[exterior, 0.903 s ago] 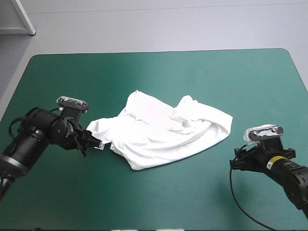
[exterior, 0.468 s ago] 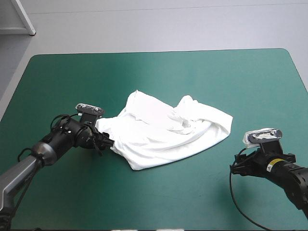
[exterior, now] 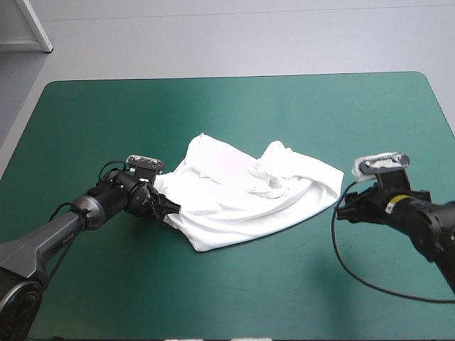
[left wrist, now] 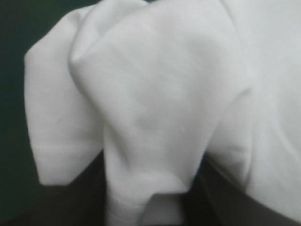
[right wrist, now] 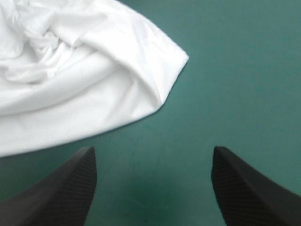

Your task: Fold the cloth

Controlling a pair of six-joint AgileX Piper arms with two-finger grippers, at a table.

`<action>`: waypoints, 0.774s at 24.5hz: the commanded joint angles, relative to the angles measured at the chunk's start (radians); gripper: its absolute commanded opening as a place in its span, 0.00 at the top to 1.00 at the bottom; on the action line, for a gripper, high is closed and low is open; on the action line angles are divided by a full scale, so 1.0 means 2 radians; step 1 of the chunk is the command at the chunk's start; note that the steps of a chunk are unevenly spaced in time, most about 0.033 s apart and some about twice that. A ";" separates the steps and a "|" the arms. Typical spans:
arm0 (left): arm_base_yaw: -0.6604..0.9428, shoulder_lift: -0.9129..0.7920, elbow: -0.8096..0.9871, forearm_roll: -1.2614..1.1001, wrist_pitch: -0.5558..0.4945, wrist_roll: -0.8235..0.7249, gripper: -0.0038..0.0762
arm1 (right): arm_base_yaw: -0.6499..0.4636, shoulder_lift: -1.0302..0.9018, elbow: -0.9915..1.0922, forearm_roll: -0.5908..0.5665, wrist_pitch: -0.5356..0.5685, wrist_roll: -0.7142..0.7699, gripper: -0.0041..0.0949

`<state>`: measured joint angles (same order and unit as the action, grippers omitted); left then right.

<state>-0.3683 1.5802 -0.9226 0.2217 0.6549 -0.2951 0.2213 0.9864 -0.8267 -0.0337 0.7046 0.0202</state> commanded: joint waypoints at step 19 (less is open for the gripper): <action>0.000 -0.070 0.001 -0.002 0.022 0.000 0.96 | -0.021 0.331 -0.152 -0.009 -0.041 -0.010 0.31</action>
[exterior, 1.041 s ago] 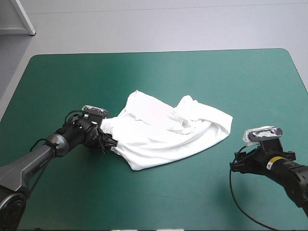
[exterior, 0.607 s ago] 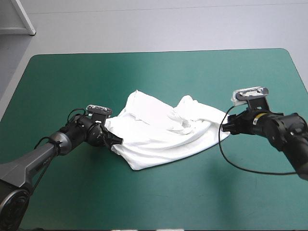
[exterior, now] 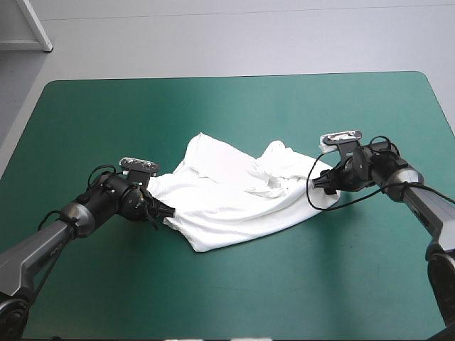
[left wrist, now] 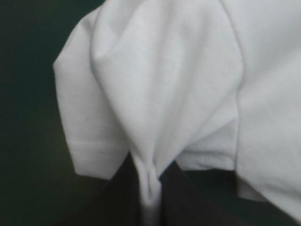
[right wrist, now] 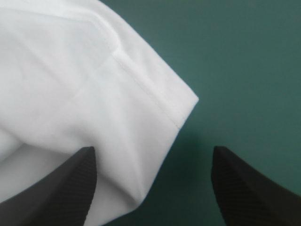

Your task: Fold the cloth

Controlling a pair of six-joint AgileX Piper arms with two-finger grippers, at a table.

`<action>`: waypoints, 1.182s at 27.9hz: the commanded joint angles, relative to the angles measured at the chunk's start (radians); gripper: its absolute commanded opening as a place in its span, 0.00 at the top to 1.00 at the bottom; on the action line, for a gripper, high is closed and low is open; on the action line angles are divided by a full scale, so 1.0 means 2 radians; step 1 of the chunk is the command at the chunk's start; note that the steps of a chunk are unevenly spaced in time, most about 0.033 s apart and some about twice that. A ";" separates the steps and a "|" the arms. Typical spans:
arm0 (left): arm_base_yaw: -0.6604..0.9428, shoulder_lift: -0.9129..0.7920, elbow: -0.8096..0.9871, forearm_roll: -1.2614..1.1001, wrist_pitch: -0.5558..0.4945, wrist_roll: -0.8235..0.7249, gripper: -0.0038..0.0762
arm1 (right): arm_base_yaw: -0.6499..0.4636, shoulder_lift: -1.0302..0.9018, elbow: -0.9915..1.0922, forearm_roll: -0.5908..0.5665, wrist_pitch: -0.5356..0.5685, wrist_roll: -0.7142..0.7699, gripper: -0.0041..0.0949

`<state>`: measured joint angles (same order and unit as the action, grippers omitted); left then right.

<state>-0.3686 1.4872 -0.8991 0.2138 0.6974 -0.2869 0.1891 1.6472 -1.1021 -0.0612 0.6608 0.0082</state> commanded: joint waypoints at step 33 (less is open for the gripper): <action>0.000 -0.100 -0.526 0.094 0.191 0.131 0.96 | -0.005 -0.186 -0.353 -0.021 0.097 -0.013 0.97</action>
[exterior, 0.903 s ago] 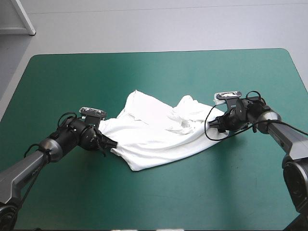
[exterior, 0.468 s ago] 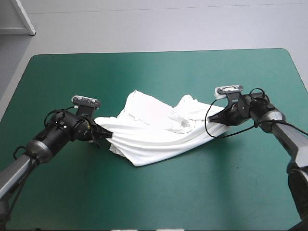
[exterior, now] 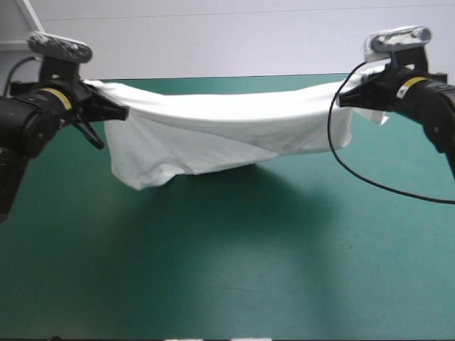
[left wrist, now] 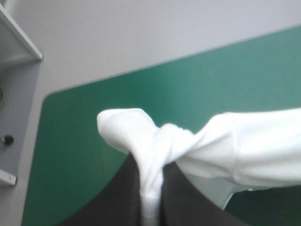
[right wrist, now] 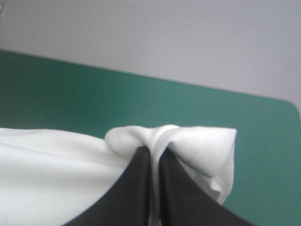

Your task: Fold the cloth

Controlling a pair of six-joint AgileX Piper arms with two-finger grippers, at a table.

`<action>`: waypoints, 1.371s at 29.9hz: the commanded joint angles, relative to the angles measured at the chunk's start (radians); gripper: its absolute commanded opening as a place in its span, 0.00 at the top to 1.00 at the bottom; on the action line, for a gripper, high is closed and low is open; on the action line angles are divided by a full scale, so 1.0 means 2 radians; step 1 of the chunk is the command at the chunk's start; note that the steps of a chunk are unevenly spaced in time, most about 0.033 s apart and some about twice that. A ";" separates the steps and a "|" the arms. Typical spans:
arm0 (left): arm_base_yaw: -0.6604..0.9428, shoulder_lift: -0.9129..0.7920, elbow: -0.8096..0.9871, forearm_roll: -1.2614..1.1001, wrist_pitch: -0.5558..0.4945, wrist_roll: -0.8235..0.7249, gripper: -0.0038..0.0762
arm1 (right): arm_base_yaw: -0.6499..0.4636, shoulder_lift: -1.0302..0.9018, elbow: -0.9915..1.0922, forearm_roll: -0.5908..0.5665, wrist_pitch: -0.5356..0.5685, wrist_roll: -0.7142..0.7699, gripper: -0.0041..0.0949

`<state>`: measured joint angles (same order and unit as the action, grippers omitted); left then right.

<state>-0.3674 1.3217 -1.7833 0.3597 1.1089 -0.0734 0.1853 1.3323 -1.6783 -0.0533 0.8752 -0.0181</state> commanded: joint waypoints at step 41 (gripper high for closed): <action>0.019 0.181 -0.047 0.038 -0.134 0.007 0.96 | -0.003 0.207 -0.243 -0.075 -0.034 -0.024 0.97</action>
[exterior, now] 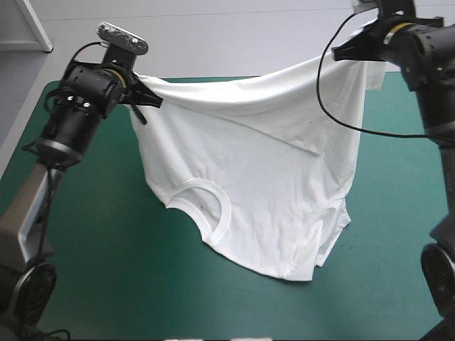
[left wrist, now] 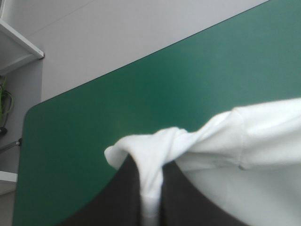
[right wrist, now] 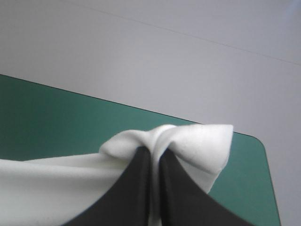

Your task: Fold the cloth

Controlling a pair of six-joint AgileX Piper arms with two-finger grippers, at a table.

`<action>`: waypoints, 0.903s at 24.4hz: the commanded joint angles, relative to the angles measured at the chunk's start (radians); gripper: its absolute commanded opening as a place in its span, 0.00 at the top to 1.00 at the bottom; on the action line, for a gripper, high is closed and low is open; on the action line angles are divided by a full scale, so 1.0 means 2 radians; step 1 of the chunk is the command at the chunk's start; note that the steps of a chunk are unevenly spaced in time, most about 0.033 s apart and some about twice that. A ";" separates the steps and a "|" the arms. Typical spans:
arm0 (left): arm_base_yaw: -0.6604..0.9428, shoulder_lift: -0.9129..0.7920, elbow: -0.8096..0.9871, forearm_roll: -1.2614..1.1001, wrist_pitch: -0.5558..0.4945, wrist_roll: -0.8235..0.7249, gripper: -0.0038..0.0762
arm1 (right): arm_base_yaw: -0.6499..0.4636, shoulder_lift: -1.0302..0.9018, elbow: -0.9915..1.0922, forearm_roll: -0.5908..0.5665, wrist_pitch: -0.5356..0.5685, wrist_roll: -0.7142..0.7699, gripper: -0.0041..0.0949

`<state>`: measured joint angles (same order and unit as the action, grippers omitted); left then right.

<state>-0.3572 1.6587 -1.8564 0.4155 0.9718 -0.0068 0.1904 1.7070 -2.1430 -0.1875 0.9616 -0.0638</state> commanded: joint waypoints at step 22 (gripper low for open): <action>0.117 0.168 -0.052 -0.021 -0.112 -0.085 0.34 | -0.005 0.140 -0.013 0.024 -0.115 0.049 0.16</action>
<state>-0.1240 2.1231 -1.8825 0.3599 0.6344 -0.1822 0.1898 2.1366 -2.1348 -0.1314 0.6845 0.0421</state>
